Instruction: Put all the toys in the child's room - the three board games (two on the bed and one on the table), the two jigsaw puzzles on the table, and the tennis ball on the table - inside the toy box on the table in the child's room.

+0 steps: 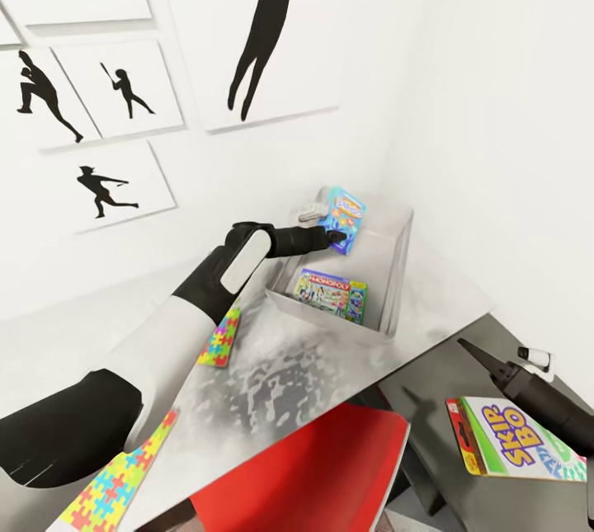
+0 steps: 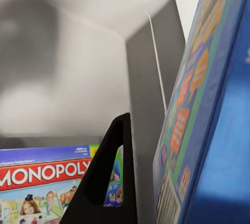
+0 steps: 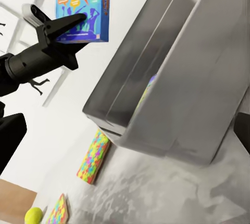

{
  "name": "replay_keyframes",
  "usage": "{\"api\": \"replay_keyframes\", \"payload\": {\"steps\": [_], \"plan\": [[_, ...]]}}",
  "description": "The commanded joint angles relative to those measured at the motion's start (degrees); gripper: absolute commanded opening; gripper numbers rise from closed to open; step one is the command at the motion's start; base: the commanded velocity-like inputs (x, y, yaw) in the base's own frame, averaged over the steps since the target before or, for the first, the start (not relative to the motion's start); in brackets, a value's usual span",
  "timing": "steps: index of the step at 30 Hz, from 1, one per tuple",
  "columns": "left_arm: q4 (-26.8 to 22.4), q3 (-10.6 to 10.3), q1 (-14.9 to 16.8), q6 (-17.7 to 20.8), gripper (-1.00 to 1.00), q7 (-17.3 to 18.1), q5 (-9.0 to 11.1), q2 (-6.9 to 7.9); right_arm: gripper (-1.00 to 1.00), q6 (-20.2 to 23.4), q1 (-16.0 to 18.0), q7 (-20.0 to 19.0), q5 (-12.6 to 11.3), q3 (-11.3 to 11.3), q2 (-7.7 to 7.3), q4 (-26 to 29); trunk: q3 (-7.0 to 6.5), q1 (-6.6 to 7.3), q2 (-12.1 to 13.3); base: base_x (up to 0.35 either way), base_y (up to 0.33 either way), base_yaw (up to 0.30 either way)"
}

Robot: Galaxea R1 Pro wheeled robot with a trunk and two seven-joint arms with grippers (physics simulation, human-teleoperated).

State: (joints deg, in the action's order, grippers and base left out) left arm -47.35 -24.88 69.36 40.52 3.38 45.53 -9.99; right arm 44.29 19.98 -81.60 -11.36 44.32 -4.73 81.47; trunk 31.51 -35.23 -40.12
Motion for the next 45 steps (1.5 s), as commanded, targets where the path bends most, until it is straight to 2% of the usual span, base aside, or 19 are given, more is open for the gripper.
{"api": "replay_keyframes", "payload": {"steps": [1, 5, 10, 15, 24, 27, 29, 32, 37, 45], "plan": [[0.1, 0.0, 0.1, 0.2, -1.0, 0.2, -0.1, -0.01, 1.0, 0.5, 0.0, -0.1, -0.1, 0.0, -0.01, 0.0, 0.15, -0.01, -0.1, 0.0, 0.0, 0.0], [0.1, -0.1, 0.0, 0.2, -1.0, 0.2, 0.1, -0.01, 1.0, 0.5, 0.1, -0.1, -0.1, 0.1, -0.01, 0.0, 0.53, -0.01, -0.1, 0.0, 0.0, 0.0], [0.1, -0.2, 0.0, 0.3, -1.0, 0.3, 3.0, -0.01, 1.0, 0.5, 0.1, -0.1, -0.1, 0.1, -0.01, 0.0, 1.0, -0.01, -0.1, 0.0, 0.0, 0.0], [-0.1, -2.3, 0.0, 0.3, -1.0, 0.3, 4.3, -0.01, 1.0, 0.5, 0.0, -0.1, -0.1, 0.1, -0.01, 0.0, 1.48, -0.01, -0.1, 0.0, 0.0, 0.0], [-0.5, -2.8, 0.1, 0.3, -1.0, 0.3, 4.6, -0.01, 1.0, 0.5, 0.0, -0.1, -0.4, 0.3, 0.0, 0.0, 2.24, -0.01, -0.1, 0.0, 0.0, 0.0], [-0.6, -2.8, 0.1, 0.3, -1.0, 0.3, 4.7, -0.01, 1.0, 0.5, 0.0, -0.1, -0.1, 1.3, 0.06, 0.0, 2.29, -0.01, -0.1, 0.0, 0.0, 0.0], [-1.2, -2.2, 0.1, 0.9, -1.0, -0.4, 3.9, -0.01, 1.0, -0.1, -0.7, -0.8, -0.3, 1.9, 0.21, -0.7, 2.29, -0.01, -0.1, 0.0, 0.0, 0.0], [-2.2, -1.2, 0.1, 1.9, -1.0, -1.3, 4.2, -0.01, 1.0, -0.8, -0.9, -1.1, -0.3, 2.9, 0.39, -1.0, 2.29, -0.01, -0.1, 0.0, 0.0, 0.0], [-1.1, -2.8, 1.0, 1.2, -1.0, -0.4, 4.9, -0.01, 1.0, -0.6, -1.0, -0.2, -0.2, 4.2, -0.2, -1.5, 2.29, -0.01, -0.1, 0.0, 0.0, 0.0], [-0.9, -3.0, 1.1, 1.0, -1.0, -0.4, 5.0, -0.01, 1.0, -0.6, -1.0, -0.2, -0.2, 4.4, -0.27, -1.6, 2.29, -0.01, -0.1, 0.0, 0.0, 0.0]]}}
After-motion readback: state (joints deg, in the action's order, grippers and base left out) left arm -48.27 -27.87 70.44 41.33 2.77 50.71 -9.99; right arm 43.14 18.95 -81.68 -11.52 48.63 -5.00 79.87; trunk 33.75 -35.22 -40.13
